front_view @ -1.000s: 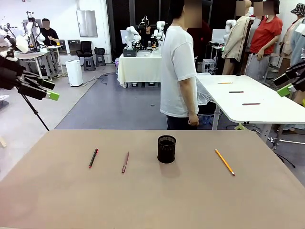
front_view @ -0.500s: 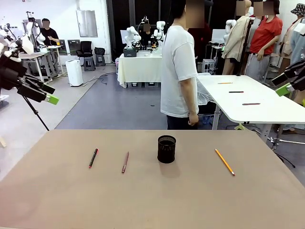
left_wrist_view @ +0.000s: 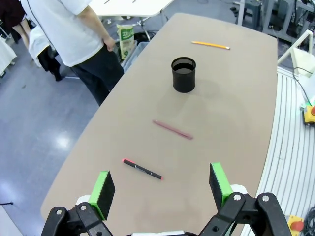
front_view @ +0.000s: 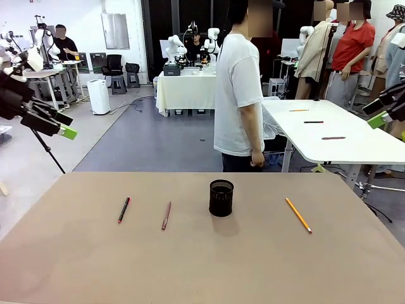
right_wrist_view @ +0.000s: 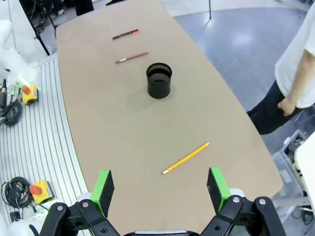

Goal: Place the pens into the pen holder.
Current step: Pick up a writing instrument from the table and place it into the Pen holder.

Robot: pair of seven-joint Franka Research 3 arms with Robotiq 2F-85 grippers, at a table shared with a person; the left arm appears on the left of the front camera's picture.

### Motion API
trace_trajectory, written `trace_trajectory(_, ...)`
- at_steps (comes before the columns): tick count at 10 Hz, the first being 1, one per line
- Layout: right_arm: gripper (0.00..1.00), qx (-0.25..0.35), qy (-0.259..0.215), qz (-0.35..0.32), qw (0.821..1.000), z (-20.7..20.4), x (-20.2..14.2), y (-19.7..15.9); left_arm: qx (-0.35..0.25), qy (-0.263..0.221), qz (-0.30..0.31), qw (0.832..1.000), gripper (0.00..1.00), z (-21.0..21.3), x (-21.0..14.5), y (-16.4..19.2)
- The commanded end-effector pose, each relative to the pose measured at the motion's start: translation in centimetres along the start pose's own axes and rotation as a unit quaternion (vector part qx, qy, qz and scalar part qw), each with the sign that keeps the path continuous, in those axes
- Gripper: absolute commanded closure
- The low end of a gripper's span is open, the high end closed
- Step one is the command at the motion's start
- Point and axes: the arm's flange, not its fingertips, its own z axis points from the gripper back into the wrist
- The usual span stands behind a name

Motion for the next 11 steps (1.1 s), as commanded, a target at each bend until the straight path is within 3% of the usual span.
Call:
trace_trajectory(1, 0.0, 0.002, -0.003, 0.004, 1.0, 0.0, 0.1, 0.2, 0.0, -0.006, -0.001, 1.0, 0.0, -0.1, 0.1, 0.1)
trace_trajectory(9, 0.0, 0.002, -0.003, 0.004, 1.0, 0.0, 0.1, 0.2, 0.0, -0.006, -0.001, 1.0, 0.0, -0.1, 0.1, 0.1)
trace_trajectory(10, 0.0, 0.002, -0.003, 0.004, 1.0, 0.0, 0.1, 0.2, 0.004, 0.002, 0.005, 1.0, 0.0, 0.0, 0.1, -0.1)
trace_trajectory(11, 0.0, 0.002, -0.003, 0.004, 1.0, 0.0, 0.1, 0.2, -0.015, 0.042, 0.021, 0.999, 0.0, 0.3, 1.1, -0.9)
